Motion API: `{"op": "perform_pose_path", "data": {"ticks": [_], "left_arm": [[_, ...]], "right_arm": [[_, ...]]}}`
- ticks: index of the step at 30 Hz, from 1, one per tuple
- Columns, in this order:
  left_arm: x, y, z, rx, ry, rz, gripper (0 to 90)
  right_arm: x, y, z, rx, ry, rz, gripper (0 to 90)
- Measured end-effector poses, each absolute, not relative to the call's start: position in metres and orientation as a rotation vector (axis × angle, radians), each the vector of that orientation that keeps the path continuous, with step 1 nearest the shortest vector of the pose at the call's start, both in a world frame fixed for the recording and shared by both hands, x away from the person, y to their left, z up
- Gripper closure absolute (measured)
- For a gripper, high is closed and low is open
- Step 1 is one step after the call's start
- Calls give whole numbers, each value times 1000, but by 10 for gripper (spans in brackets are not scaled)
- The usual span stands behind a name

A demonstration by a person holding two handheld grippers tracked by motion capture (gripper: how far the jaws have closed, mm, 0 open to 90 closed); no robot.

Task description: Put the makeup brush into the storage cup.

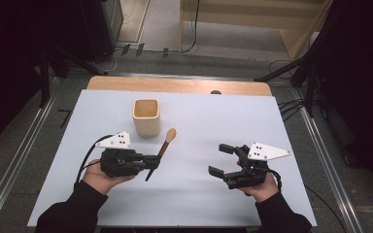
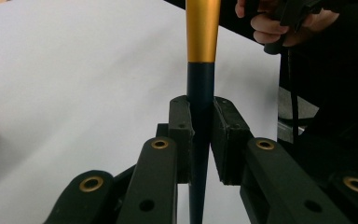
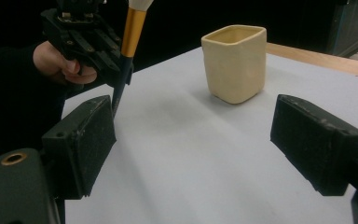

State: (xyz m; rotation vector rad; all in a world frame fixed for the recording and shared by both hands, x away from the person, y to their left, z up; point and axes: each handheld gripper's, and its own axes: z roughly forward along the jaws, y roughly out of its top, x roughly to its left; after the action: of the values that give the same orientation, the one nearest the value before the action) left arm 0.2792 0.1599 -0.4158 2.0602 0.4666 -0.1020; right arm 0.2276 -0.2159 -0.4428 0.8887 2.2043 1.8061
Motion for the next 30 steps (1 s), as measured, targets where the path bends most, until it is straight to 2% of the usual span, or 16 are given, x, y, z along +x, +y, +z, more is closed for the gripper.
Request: {"op": "perform_pose_path", "data": {"ticks": [11, 30], "left_arm": [[288, 148, -412, 2041, 435, -103, 804], [281, 132, -420, 2054, 393, -113, 804]], "right_arm": [[246, -183, -440, 850, 2253, 1816, 146], [256, -160, -439, 837, 2277, 1874, 154]]}}
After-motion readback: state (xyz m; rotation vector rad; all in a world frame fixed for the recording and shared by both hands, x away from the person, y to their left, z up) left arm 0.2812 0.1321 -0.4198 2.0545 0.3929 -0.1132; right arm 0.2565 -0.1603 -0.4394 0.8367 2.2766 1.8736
